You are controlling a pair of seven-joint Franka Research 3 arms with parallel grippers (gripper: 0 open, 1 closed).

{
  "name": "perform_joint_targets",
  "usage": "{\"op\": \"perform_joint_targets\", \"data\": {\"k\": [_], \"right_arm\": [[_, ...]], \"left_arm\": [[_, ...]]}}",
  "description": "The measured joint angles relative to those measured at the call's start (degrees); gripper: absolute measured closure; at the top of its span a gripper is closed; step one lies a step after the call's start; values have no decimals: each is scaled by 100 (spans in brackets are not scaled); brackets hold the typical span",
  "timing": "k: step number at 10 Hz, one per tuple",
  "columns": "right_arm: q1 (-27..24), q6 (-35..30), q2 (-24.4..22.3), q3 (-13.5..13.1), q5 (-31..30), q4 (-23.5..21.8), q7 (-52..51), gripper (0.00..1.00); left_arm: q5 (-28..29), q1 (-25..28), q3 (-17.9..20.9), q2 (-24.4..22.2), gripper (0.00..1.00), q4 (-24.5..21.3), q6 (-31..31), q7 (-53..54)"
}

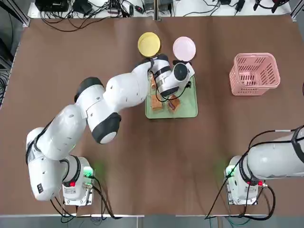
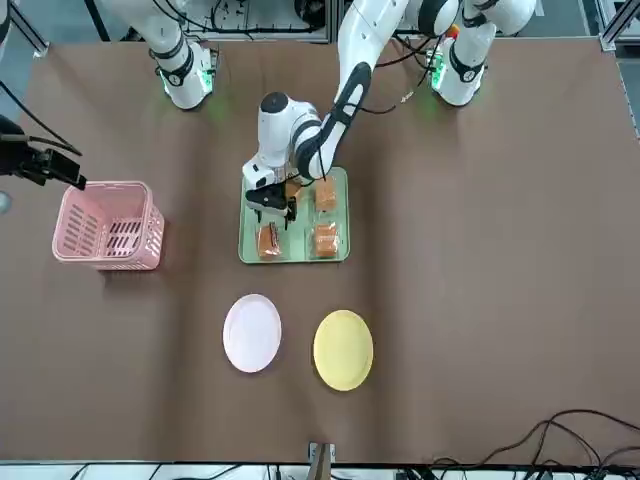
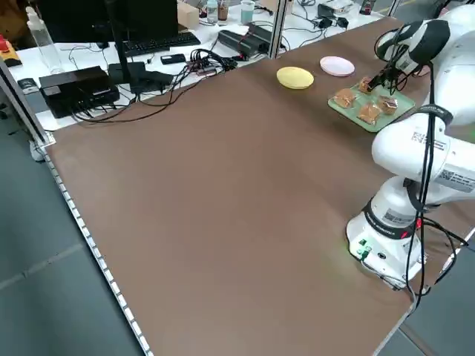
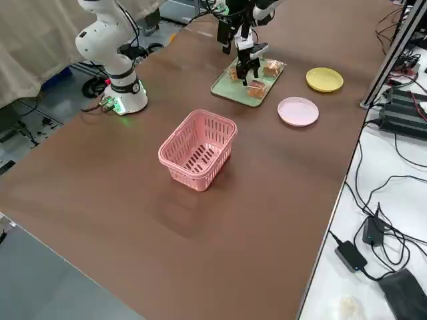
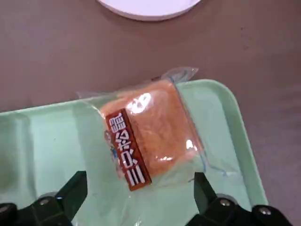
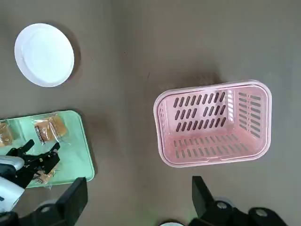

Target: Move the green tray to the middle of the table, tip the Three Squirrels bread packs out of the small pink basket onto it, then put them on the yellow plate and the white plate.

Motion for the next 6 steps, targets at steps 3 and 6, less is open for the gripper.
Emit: {"op": "perform_joint_targets", "data": {"k": [3, 6], "right_arm": [[0, -2, 0, -1, 0, 0, 0, 2], [0, -3, 0, -1, 0, 0, 0, 2]], "left_arm": [[-2, 72, 27, 20, 0, 4, 781, -68], [-2, 139, 26, 139, 0, 3, 1143, -69]]}}
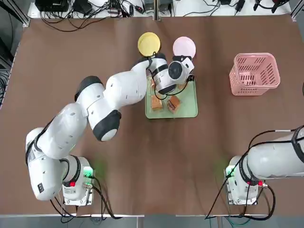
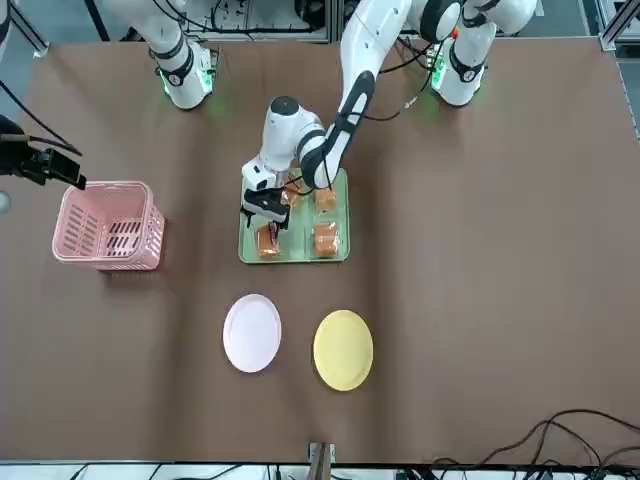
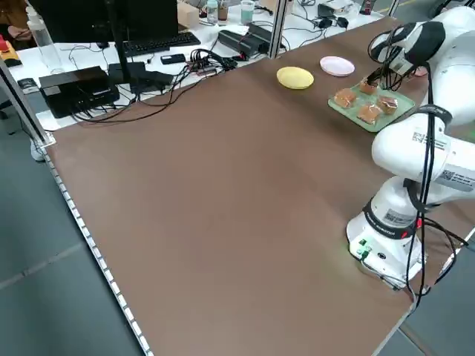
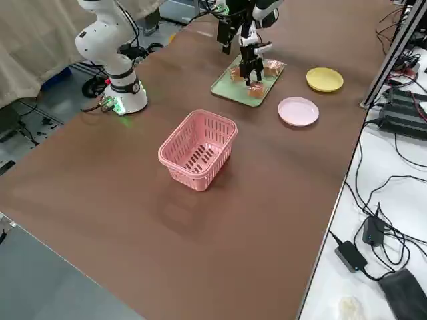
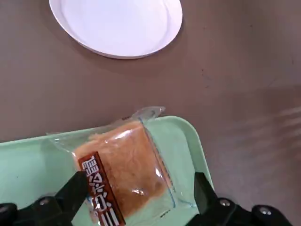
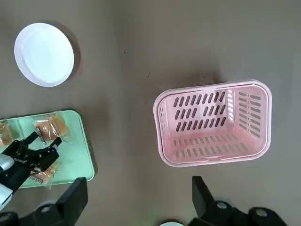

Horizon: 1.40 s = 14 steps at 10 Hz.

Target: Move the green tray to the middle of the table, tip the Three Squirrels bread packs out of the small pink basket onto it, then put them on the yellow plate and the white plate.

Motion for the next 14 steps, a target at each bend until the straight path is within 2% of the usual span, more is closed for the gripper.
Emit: {"op": "perform_joint_targets", "data": {"k": [4, 5, 7, 10, 11, 14], "right_arm": [[0, -12, 0, -3, 0, 0, 0, 2], [0, -17, 0, -4, 0, 0, 0, 2], [0, -22, 0, -5, 0, 0, 0, 2], [0, -25, 0, -6, 0, 0, 0, 2], [0, -26, 0, -6, 0, 0, 0, 2], [0, -27, 0, -7, 0, -1, 0, 2]], "left_arm": [[-142, 87, 6, -98, 0, 146, -141, -4], [-142, 104, 6, -194, 0, 148, -421, 37], [-144, 103, -111, -361, 0, 138, -1390, 394], [-155, 97, -547, -480, 0, 111, -2951, 1035], [-168, 94, -672, -569, 0, 39, -3166, 1129], [-176, 82, -909, -864, 0, -350, -3263, 1266]]}}
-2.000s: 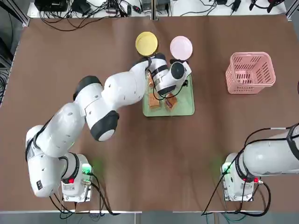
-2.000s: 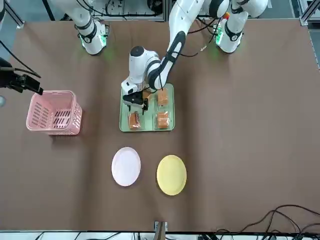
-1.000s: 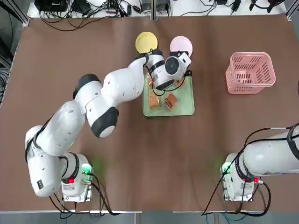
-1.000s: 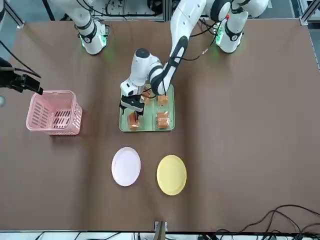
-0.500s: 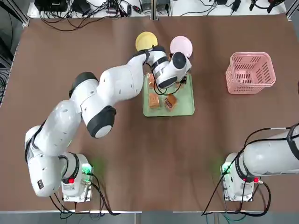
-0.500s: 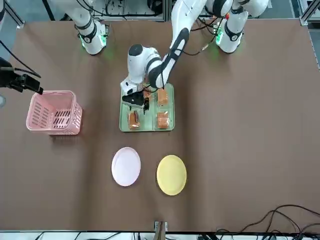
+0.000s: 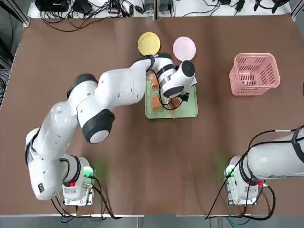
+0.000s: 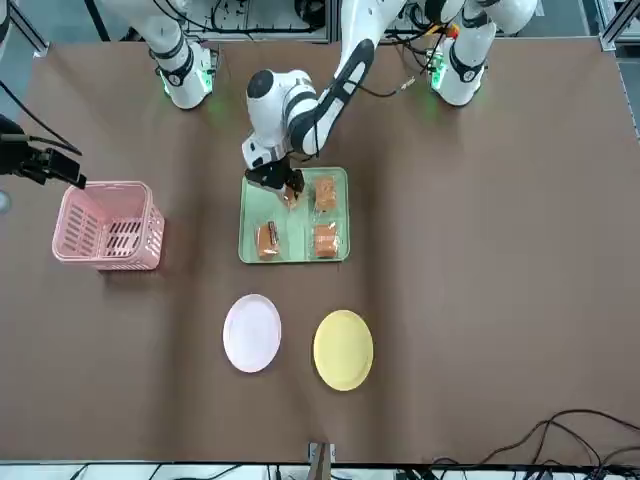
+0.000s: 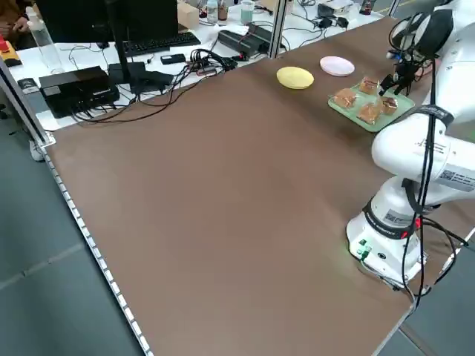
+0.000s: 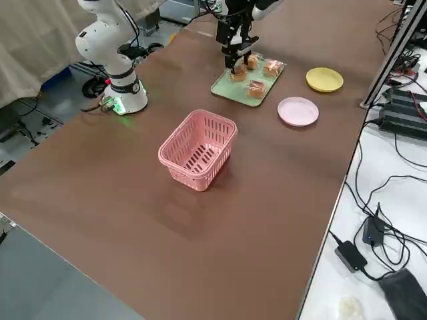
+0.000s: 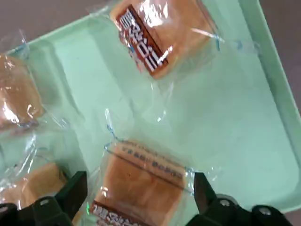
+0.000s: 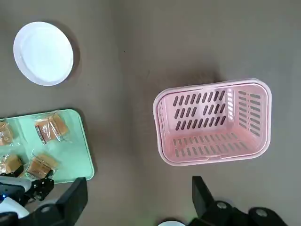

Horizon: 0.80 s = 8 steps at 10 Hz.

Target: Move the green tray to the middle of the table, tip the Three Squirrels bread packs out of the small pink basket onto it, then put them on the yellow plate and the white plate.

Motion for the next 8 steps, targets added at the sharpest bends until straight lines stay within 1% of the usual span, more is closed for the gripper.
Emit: {"op": "perform_joint_targets", "data": {"k": [3, 5, 8], "right_arm": [[0, 0, 0, 0, 0, 0, 0, 2], [0, 0, 0, 0, 0, 0, 0, 2], [0, -1, 0, 0, 0, 0, 0, 2]], "left_arm": [[0, 16, -10, 0, 0, -142, 21, 716], [0, 39, -10, 2, 0, -176, 47, 824], [0, 42, -10, 85, 0, -256, 329, 829]]}}
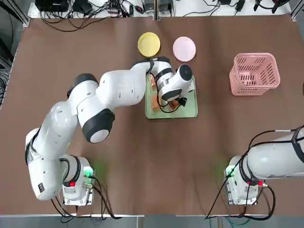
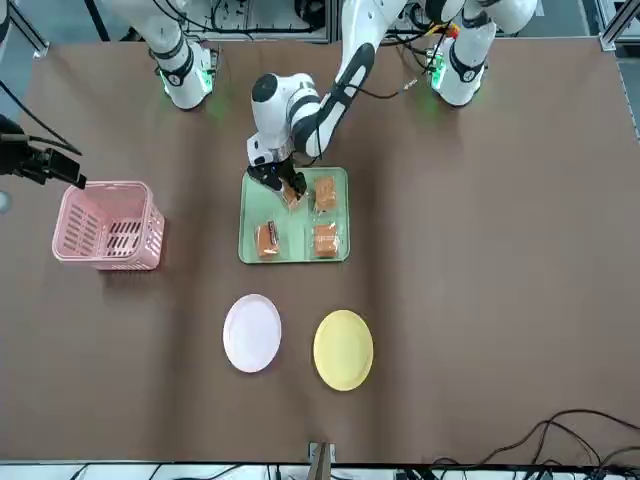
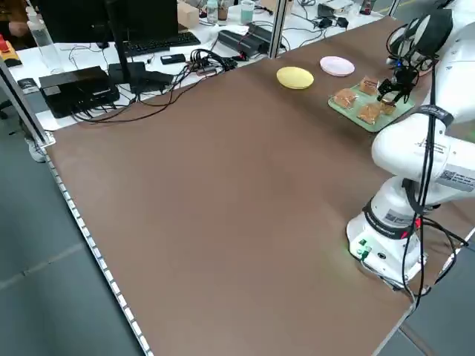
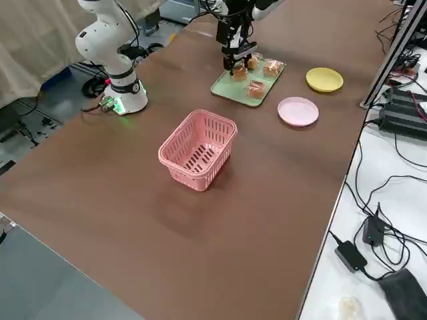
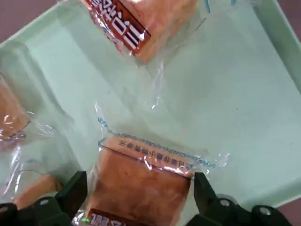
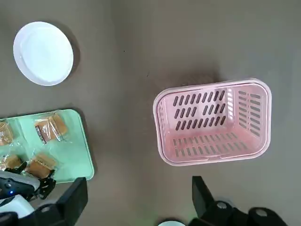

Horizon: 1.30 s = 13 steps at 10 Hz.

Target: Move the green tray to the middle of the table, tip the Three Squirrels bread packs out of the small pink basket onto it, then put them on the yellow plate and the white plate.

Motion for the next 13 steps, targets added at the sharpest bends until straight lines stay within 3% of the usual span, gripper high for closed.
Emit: {"op": "perform_joint_targets", "data": {"k": [5, 13], "right_arm": [[0, -1, 0, 0, 0, 0, 0, 2], [0, -26, 0, 0, 0, 0, 0, 2]], "left_arm": [[-63, 11, 4, 108, 0, 1, 379, -96], [-135, 39, 241, 457, 0, 457, 1690, -1722]]}}
